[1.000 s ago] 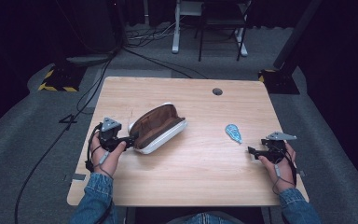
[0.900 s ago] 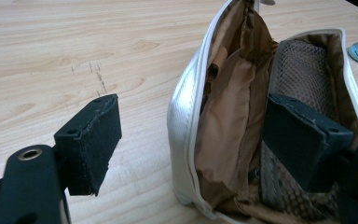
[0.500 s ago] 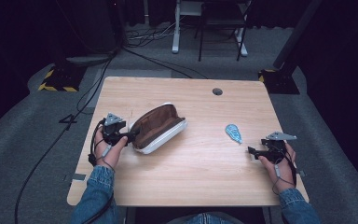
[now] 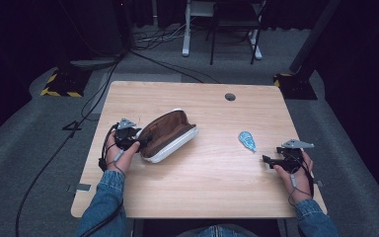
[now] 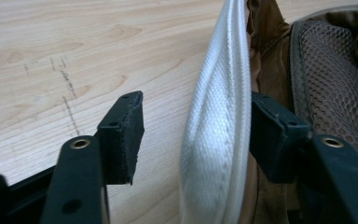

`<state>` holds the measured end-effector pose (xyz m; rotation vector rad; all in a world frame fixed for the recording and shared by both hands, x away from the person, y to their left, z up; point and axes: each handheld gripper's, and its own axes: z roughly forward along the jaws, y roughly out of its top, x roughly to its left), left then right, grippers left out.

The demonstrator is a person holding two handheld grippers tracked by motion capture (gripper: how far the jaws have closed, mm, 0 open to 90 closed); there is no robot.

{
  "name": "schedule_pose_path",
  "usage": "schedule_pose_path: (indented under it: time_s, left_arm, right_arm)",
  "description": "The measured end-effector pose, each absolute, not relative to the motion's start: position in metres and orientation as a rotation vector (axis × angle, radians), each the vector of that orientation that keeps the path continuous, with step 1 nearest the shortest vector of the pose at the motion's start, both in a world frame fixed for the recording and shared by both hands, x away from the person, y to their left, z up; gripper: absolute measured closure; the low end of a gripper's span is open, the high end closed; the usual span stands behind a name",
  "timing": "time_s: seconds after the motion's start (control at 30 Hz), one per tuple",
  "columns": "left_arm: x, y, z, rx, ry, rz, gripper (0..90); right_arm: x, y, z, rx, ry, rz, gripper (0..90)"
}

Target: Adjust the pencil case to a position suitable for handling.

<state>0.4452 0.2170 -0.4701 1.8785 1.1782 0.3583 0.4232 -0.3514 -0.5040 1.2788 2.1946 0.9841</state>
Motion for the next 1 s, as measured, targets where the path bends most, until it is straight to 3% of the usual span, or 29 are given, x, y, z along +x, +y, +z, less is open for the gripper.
schedule_pose_path:
  time_s: [0.33, 0.5, 1.0]
  left_arm:
    - [0.4518, 0.2125, -0.4745, 1.919, 1.174, 0.28, 78.1]
    - [0.4508, 0.2119, -0.4743, 1.924, 1.166, 0.266, 82.4]
    - [0.4476, 0.2119, -0.468, 1.901, 1.161, 0.214, 84.5]
  right_arm:
    - [0.4233, -0.3515, -0.504, 1.278, 2.195, 0.983, 21.9]
    - [0.4233, -0.3514, -0.504, 1.278, 2.195, 0.984, 21.9]
    - [0.4233, -0.3514, -0.504, 1.279, 2.195, 0.984, 21.9]
